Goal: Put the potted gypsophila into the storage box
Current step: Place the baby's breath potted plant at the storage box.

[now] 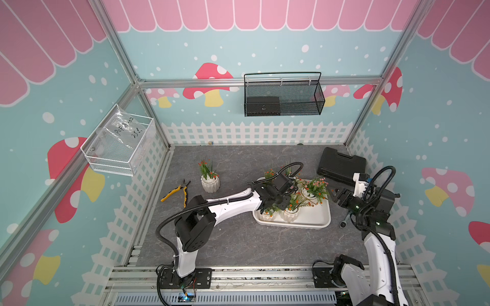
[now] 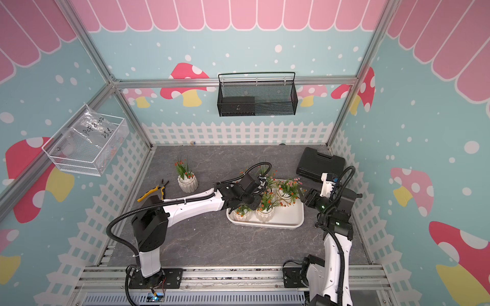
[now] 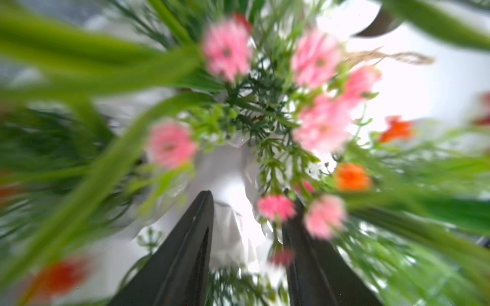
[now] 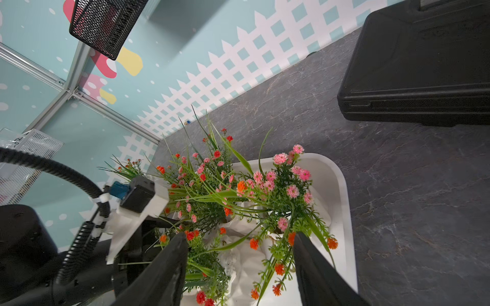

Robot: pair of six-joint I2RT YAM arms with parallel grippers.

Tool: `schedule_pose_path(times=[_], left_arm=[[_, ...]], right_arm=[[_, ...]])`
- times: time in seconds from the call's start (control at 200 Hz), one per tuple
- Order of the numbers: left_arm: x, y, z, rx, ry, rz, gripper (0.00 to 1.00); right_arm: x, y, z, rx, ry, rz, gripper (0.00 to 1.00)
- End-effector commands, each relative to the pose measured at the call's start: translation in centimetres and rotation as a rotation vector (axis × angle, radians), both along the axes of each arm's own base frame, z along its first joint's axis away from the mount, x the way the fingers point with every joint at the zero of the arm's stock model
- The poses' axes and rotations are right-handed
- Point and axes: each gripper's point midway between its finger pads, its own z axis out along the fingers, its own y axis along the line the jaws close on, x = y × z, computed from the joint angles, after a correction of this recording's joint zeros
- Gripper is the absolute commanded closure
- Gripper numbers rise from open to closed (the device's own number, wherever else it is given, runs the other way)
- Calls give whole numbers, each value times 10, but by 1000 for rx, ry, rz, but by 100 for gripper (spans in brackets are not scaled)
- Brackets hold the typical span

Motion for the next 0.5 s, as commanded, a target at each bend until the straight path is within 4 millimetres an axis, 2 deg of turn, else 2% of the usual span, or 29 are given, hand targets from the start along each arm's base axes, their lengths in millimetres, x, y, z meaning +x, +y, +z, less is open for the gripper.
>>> schedule_pose_path(times=[0.0, 0.125, 0.3, 0.41, 0.495], left_arm=[[1, 13, 43, -45, -80, 30, 54], [-1, 27, 71, -93, -120, 53, 53], [-1, 57, 96, -184, -130, 112, 50], [6, 88, 102, -241, -135, 192, 48], [13, 119, 99, -278, -131, 287, 47]], right_arm=[[0, 4, 4, -30, -31, 31, 36], [1, 18, 10, -65, -51, 78, 36], [4, 45, 22, -125, -96, 149, 36], [7, 64, 28, -155, -117, 210, 37], [9, 73, 31, -177, -126, 241, 37]])
